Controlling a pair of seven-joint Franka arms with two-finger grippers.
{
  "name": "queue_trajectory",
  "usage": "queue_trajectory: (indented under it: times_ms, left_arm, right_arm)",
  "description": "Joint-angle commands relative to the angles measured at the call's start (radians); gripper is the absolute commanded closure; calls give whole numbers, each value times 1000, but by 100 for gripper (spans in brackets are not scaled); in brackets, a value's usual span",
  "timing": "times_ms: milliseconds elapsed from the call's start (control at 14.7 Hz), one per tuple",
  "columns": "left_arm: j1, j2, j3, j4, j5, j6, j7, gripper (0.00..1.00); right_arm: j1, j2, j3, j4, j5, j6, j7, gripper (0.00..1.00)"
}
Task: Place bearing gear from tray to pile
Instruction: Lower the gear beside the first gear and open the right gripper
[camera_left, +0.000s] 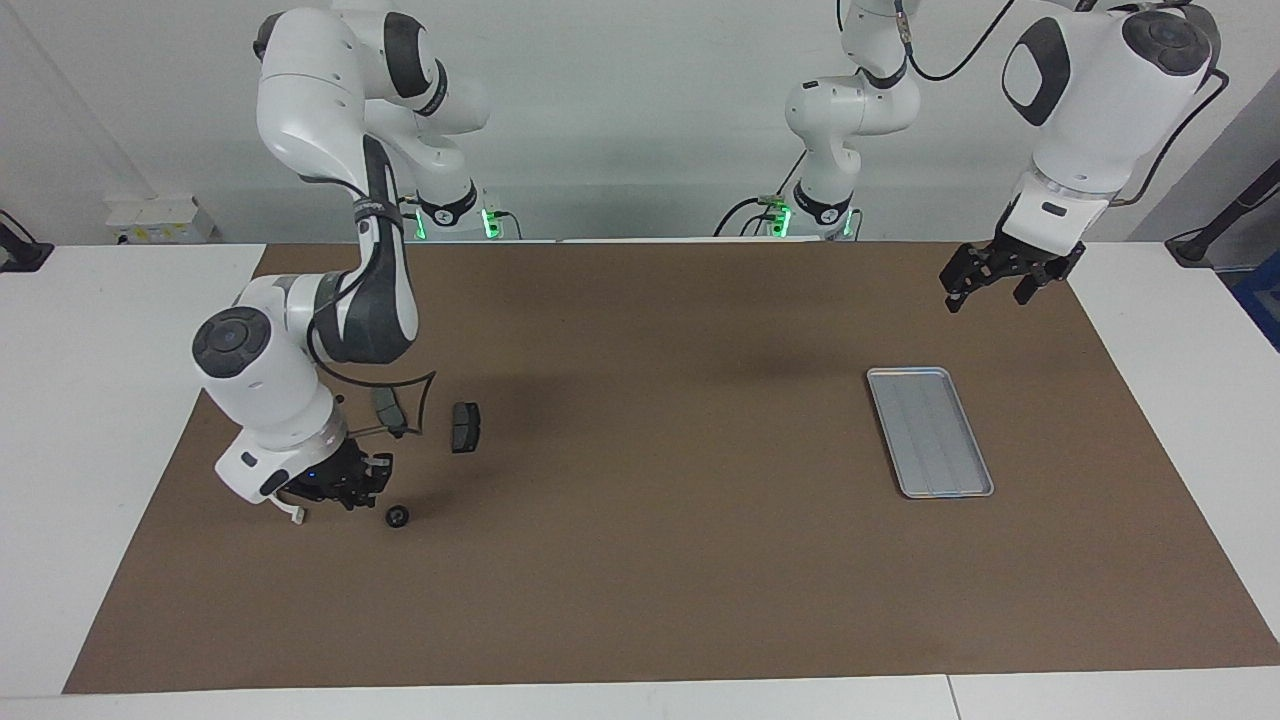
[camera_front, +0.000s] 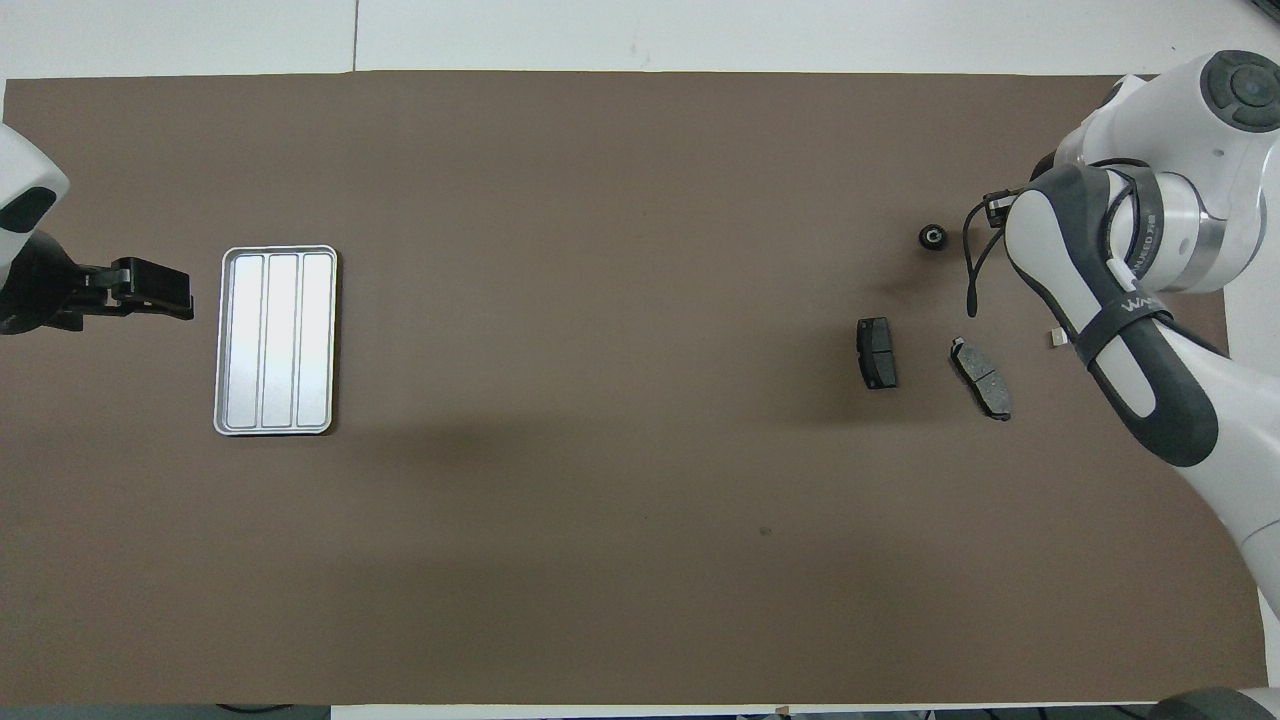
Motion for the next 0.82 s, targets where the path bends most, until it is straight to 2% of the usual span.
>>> queue_trajectory:
  times_ms: [0, 409, 750]
  left_arm:
    - [-5, -13, 6, -5, -8, -10, 8, 0]
    - [-5, -13, 6, -5, -8, -10, 10, 0]
    - [-5, -13, 6, -5, -8, -10, 10, 0]
  right_arm:
    - [-16, 19, 17, -18, -1, 68, -29, 100]
    - [-16, 42, 18, -56, 7, 147, -30, 100]
    - [-13, 42, 18, -62, 7, 155, -22, 100]
